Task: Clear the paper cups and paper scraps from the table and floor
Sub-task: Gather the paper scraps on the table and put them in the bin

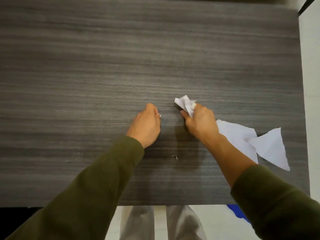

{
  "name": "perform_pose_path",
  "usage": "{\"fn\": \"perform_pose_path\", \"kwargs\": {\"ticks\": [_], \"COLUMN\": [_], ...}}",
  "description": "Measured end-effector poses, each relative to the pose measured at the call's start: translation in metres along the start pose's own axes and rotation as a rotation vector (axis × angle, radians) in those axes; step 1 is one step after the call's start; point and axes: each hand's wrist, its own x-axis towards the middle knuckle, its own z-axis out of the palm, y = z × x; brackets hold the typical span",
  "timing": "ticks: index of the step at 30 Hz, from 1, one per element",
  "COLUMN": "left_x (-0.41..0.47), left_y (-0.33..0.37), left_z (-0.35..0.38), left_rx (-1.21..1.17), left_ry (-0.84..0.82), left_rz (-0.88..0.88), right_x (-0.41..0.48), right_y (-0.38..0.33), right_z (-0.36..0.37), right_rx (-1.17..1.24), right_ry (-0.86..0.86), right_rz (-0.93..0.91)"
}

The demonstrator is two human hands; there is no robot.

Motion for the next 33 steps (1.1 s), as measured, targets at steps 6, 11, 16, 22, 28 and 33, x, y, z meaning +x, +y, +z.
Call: {"fn": "perform_pose_path", "kwargs": {"ticks": [6,11,16,22,28,33], "left_x": [-0.023,-0.042,-0.054,-0.060,-0.044,-0.032], "left_y": [0.005,-0.001,-0.013,-0.001,0.036,0.066], "left_z": [0.013,0.033,0.040,0.056,0.071,0.092], "left_rx": [0.126,0.166,0.368,-0.002,-0.081,-0.070], "left_ry": [-0.231,-0.417,-0.457,-0.048,-0.092,-0.181], "left_rz": [0.180,0.209,0.304,0.241,0.112,0.091], "right_x": [-0.024,-0.053,-0.064,-0.076,-0.104,-0.103], "right_y": [0.005,0.026,0.042,0.093,0.150,0.167], "right_z": [-0.018,-0.033,-0.065,-0.107,-0.080,-0.058], "right_rx": [0.317,0.431,0.371,0.187,0.057,0.204], "right_ry": [-0.079,-0.058,0.149,0.276,0.075,0.087], "right_rz": [0.045,0.183,0.199,0.253,0.383,0.461]}}
